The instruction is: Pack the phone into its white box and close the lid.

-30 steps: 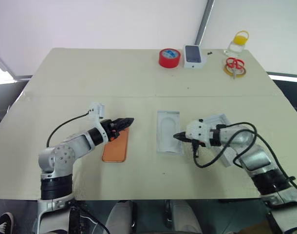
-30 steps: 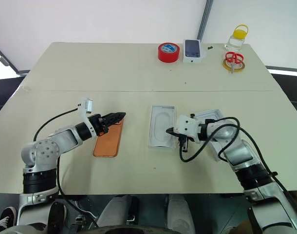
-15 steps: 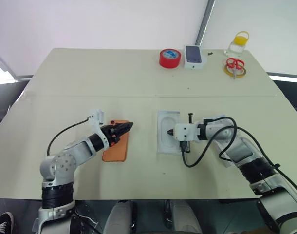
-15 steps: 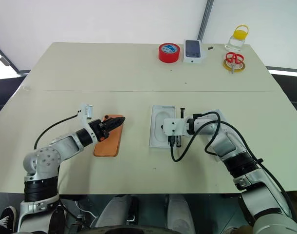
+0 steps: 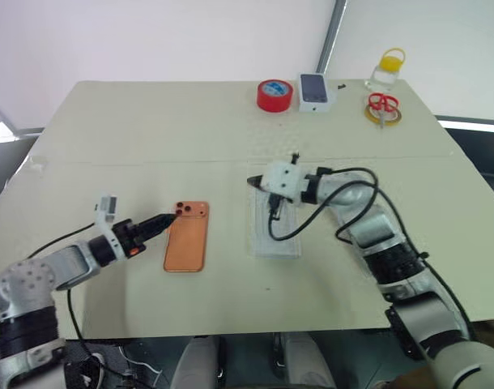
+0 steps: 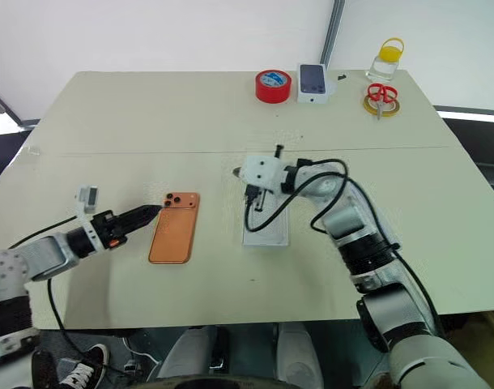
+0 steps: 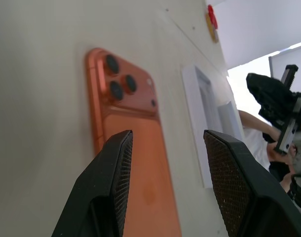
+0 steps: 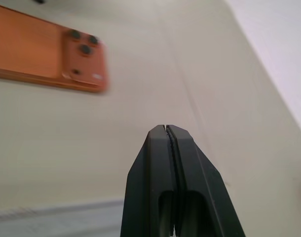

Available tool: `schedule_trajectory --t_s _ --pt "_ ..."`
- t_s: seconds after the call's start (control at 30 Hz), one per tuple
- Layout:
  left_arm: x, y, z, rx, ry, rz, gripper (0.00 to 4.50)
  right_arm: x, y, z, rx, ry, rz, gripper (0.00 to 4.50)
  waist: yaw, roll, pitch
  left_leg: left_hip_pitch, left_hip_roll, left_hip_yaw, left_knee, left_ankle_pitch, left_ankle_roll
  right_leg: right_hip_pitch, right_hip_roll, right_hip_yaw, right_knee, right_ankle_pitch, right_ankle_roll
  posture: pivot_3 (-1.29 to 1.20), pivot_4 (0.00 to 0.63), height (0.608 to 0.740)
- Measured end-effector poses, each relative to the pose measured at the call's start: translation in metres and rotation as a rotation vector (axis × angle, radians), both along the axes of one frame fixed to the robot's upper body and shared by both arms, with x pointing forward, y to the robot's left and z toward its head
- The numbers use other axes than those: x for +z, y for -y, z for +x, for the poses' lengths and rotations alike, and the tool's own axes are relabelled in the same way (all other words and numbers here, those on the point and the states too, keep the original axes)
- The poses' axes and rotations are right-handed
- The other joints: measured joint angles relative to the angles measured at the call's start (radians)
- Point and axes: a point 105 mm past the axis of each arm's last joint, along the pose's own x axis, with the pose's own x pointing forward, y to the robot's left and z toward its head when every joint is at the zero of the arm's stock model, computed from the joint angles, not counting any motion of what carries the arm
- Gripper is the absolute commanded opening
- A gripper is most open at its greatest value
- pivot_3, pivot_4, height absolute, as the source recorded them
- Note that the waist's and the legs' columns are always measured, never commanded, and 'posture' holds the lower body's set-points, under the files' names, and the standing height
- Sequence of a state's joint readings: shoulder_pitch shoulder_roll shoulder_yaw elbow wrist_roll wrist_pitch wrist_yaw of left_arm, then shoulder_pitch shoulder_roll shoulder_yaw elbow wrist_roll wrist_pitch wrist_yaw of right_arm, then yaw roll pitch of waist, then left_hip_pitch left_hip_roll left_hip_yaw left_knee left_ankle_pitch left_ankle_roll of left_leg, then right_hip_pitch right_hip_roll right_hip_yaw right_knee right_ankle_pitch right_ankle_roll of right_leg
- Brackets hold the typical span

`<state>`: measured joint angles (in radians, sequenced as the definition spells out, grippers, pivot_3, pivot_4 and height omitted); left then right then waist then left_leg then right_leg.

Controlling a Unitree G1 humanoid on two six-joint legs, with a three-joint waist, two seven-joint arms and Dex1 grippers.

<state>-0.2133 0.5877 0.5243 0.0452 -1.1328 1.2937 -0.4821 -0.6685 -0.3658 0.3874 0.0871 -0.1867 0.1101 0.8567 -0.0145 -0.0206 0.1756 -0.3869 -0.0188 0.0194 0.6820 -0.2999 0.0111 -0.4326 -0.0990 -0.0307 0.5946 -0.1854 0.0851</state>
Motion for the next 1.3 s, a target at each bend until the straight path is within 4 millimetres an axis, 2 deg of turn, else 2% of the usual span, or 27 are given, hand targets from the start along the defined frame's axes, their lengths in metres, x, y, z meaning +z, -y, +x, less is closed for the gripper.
schedule_trajectory --t_s 0.1,0.17,0.23,0.3,0.5,0.67,0.8,1.3 --pt "-0.003 -0.001 0.0 0.003 -0.003 0.004 2.43 -0.025 -0.031 -0.015 0.052 -0.049 -0.072 0.03 0.004 0.0 0.0 -0.001 0.0 0.0 0.0 0.001 -0.002 -0.001 -0.001 0.0 0.001 0.0 -0.001 0.0 0.15 0.74" --pt "-0.01 0.0 -0.001 0.0 -0.01 0.04 2.43 -0.038 -0.032 -0.017 0.05 -0.033 -0.172 0.03 0.006 0.0 0.0 -0.001 -0.003 -0.001 0.0 0.001 -0.002 -0.001 -0.003 0.0 0.001 0.0 -0.001 0.0 0.15 0.74" --pt "-0.017 0.001 -0.004 -0.008 -0.018 0.066 2.43 -0.051 -0.021 -0.013 0.02 -0.045 -0.248 0.03 0.005 0.0 0.0 -0.001 -0.003 0.0 0.0 0.001 -0.002 -0.001 -0.004 0.0 0.001 0.0 -0.001 0.0 0.15 0.74" --pt "-0.015 0.001 -0.003 -0.021 -0.002 0.096 2.43 -0.052 -0.021 -0.013 0.024 -0.057 -0.257 0.03 0.002 0.001 -0.001 0.0 -0.003 0.0 0.0 0.001 -0.002 -0.001 -0.004 0.0 0.001 0.0 -0.001 0.0 0.15 0.74" --pt "-0.019 0.012 0.003 -0.033 -0.04 0.03 2.43 -0.053 -0.027 -0.017 0.06 -0.063 -0.279 0.03 0.001 0.001 -0.001 0.001 -0.002 0.0 -0.001 0.001 -0.002 0.0 -0.003 -0.001 0.001 0.0 0.0 0.0 0.15 0.74" --pt "-0.018 0.026 0.01 -0.059 -0.048 0.05 2.43 -0.056 -0.04 -0.02 0.091 -0.088 -0.271 0.03 0.002 0.001 -0.002 0.006 -0.003 -0.001 -0.002 0.001 -0.002 0.005 -0.003 -0.001 0.001 0.0 0.0 0.0 0.15 0.74" --pt "-0.019 0.032 0.012 -0.072 -0.062 0.057 2.43 -0.057 -0.042 -0.019 0.095 -0.1 -0.28 0.03 0.003 0.001 -0.003 0.011 -0.003 -0.001 -0.003 0.0 -0.002 0.009 -0.003 -0.001 0.0 0.0 0.0 0.0 0.15 0.74" --pt "-0.013 0.052 0.023 -0.141 -0.129 0.103 2.43 -0.055 -0.024 -0.003 0.037 -0.102 -0.271 0.03 0.019 0.003 -0.005 0.012 -0.004 -0.002 -0.003 0.0 -0.002 0.011 -0.004 -0.001 0.0 0.0 0.0 0.0 0.15 0.74"
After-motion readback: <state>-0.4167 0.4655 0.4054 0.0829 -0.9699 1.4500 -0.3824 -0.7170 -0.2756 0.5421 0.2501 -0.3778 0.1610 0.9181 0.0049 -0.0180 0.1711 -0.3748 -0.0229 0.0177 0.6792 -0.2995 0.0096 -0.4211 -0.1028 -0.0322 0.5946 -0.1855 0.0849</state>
